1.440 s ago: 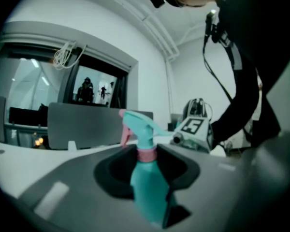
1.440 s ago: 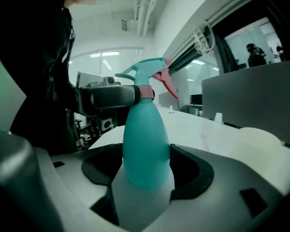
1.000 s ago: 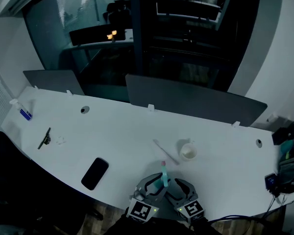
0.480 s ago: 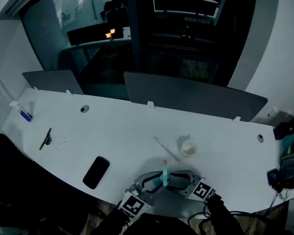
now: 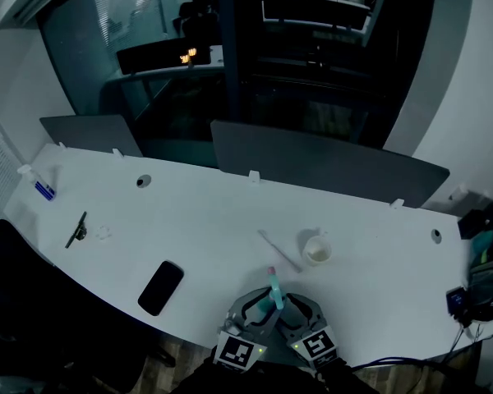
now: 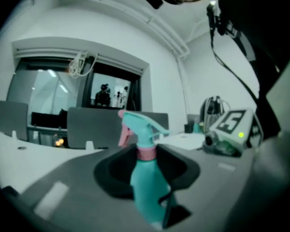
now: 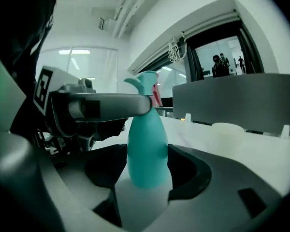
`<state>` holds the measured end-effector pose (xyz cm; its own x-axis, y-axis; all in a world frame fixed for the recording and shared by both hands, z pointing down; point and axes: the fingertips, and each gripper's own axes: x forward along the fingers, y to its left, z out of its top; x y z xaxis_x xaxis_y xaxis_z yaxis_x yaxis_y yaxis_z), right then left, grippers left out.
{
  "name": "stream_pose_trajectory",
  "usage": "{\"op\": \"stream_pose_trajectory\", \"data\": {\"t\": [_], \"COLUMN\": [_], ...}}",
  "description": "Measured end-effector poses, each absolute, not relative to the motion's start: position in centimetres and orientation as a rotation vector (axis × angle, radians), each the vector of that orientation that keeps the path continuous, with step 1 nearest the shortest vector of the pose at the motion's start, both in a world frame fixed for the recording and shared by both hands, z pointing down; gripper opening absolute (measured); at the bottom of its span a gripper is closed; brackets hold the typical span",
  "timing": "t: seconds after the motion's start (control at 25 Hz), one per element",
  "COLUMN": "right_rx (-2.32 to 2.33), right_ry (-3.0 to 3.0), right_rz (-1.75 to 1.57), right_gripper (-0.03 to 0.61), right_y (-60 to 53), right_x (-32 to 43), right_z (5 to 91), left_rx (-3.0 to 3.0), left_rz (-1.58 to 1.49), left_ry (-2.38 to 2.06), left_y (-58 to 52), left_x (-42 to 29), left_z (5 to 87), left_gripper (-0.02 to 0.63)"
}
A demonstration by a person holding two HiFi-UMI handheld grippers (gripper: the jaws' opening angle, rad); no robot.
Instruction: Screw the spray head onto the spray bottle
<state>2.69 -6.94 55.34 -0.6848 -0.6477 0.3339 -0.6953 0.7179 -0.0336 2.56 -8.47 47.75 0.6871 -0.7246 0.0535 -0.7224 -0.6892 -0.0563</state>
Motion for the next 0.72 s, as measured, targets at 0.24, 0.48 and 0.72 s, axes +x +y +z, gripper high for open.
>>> {"op": "stream_pose_trajectory", "data": {"t": [0.24,0.48,0.72], "right_rx": [0.905,0.457,0.442], "right_ry": [-2.695,-2.748,-2.717], "right_rz": [0.169,0.098,0.132], "right_gripper": [0.244,0.245,0.245], "right_y": [-7.1,-6.8,-6.8], "right_x": [2.8,2.8,2.6], "right_z": [56.1,56.3,55.7], "left_rx": [-2.911,-2.994,-2.961], "left_rz": [-0.072,-0.167,-0.16], "left_ry": [1.151,0.873,0.942], "left_y": [-8.5,-7.5,-7.6], "left_x": [2.5,2.2,2.0], "left_z": [47.6,48.7,48.4], "left_gripper": [0.133,0.133,0.135]}}
